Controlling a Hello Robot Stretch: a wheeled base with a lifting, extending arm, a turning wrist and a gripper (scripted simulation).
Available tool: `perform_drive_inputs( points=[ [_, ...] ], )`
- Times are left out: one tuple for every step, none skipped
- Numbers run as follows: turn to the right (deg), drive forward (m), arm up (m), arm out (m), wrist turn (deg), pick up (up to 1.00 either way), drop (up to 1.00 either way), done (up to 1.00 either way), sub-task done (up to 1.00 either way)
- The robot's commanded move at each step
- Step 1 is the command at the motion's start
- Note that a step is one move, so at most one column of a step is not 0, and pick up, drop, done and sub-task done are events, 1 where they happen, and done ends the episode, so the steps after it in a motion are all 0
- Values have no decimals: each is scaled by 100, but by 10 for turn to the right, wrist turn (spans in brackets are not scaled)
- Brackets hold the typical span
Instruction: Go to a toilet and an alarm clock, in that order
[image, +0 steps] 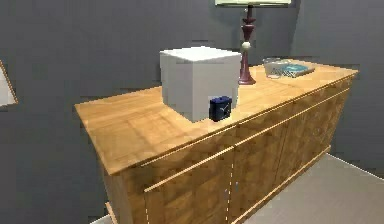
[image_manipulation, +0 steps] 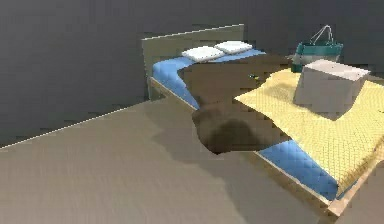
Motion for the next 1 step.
perform_drive_inputs(
  points=[
    [0,0,0,0,0,0,0,100,0]
  ],
)
